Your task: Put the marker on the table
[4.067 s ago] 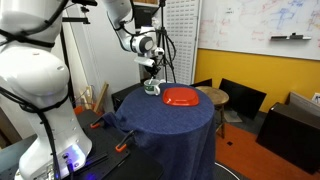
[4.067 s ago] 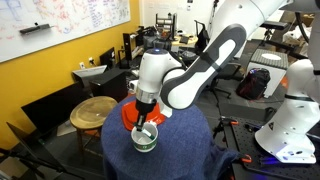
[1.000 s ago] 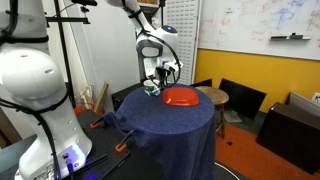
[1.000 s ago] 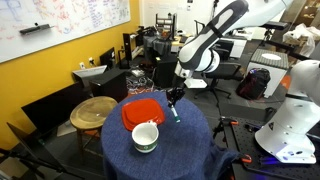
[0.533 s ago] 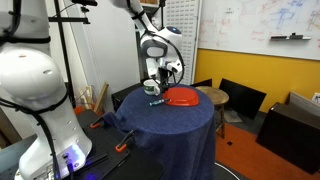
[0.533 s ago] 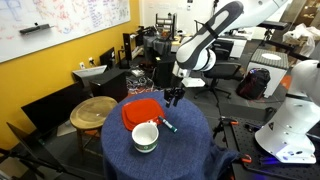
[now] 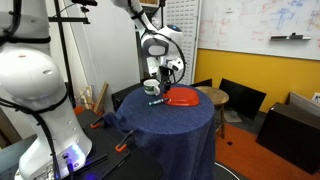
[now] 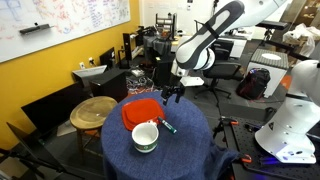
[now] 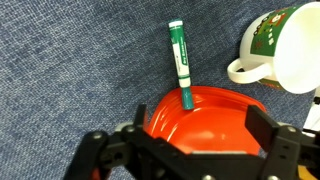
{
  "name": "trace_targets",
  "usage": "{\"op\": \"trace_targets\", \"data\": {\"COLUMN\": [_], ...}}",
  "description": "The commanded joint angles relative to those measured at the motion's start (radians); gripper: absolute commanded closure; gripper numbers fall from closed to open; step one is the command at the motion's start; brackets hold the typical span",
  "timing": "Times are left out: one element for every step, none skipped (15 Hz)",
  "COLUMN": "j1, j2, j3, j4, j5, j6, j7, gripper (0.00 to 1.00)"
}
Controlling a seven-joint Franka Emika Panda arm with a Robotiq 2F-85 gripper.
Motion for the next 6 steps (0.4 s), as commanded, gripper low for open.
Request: {"op": "trace_targets", "data": {"j1": [-0.007, -0.006, -0.005, -0.004, -0.004, -0.004], "j2": [-0.001, -0.001, -0.001, -0.001, -0.001, -0.001], "j3": [0.009, 0.010, 0.011, 0.012, 0.012, 0.012], "j4": [0.002, 0.004, 0.004, 0.005, 0.006, 0.006], "j5": [-0.013, -0.016, -0.016, -0.016, -0.016, -0.016], "j6": [-0.001, -0.001, -0.001, -0.001, -0.001, -0.001], "j7": [0.012, 0.014, 0.014, 0.014, 0.014, 0.014], "gripper": [0.00, 0.00, 0.00, 0.00, 0.00, 0.00]}}
